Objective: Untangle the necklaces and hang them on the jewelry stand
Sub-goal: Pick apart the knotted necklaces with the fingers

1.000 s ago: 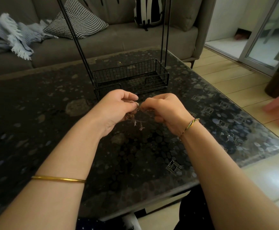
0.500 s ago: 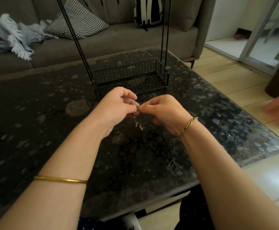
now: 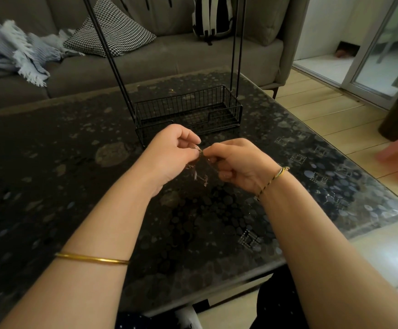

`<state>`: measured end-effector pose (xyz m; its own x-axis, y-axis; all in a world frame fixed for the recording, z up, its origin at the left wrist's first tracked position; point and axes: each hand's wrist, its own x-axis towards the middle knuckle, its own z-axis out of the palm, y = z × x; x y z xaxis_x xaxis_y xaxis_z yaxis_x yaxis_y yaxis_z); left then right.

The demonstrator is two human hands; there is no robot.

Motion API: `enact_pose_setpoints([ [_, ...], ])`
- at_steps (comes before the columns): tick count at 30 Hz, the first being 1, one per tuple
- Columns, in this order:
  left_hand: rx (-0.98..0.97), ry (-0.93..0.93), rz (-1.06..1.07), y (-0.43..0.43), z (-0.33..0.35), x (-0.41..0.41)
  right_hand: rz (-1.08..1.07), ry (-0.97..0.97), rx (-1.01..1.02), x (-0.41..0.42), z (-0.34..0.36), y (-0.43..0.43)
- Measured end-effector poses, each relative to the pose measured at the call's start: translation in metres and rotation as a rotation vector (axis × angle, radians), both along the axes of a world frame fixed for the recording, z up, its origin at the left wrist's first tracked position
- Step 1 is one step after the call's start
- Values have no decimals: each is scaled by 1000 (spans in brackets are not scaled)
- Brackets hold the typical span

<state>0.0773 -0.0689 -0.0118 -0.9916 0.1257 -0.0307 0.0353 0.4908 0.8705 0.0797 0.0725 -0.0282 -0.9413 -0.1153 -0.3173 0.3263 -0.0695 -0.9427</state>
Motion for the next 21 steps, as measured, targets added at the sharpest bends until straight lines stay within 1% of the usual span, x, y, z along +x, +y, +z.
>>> enact_pose_setpoints([
  [3, -90, 23, -2, 1, 0, 0, 12, 33, 48, -1, -1, -2],
  [5, -156, 43, 20, -1, 1, 0, -23, 47, 72, -3, 0, 1],
  [10, -209, 45, 70, -7, 0, 0, -62, 55, 133, -1, 1, 7],
  [17, -294, 45, 68, -7, -1, 1, -200, 29, 9, -2, 0, 9],
  [21, -301, 33, 101, -6, -2, -1, -286, 14, -158, -2, 1, 9],
])
